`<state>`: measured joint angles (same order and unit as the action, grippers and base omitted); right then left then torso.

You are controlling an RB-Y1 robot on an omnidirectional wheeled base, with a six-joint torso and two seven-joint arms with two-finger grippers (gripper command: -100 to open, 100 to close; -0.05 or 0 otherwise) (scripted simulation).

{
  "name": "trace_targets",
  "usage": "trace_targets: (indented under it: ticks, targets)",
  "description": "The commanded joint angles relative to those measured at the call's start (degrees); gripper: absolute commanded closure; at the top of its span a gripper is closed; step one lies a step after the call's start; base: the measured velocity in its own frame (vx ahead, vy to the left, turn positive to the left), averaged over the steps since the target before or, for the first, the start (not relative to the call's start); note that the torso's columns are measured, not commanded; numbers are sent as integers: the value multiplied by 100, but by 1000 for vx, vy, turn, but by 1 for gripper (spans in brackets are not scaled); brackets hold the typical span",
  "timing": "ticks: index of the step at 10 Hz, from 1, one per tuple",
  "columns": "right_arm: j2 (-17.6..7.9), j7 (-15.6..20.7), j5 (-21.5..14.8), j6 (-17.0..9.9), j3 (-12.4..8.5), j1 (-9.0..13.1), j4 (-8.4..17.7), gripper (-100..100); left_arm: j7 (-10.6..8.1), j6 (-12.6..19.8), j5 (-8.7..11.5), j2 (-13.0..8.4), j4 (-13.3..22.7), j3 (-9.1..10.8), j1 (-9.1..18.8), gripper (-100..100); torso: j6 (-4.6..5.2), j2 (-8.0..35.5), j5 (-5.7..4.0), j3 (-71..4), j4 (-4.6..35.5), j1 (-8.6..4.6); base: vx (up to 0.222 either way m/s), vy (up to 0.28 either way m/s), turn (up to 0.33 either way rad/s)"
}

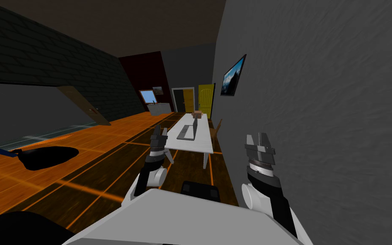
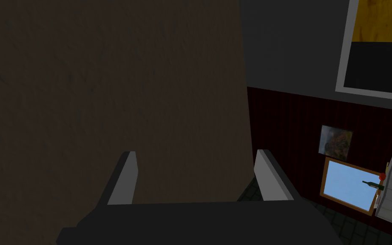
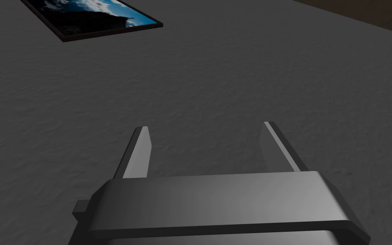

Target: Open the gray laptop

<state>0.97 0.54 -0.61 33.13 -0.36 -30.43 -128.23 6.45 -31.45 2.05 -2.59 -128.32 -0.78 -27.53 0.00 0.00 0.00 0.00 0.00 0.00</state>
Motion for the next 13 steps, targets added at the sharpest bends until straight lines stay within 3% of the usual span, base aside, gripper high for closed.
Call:
trace_targets:
  ticks: [1,9,10,13]
  targets:
    - [0,0,0,0,0,0,0,0,0,0,0,0,0,0,0,0,0,232,0,-467,235,0,0,0,0]
    - [0,0,0,1,0,0,-2,0,0,-1,0,0,-2,0,0,0,0,3539,0,-7073,3537,0,0,0,0]
    - [0,0,0,1,0,0,-2,0,-12,166,15,-225,-9,54,41,-100,0,3962,0,-7919,3960,0,17,-16,-84]
    - [0,0,0,0,0,-1,1,0,-40,560,51,-484,-23,183,138,-100,1,4218,-1,-8454,4220,-4,24,-32,-53]
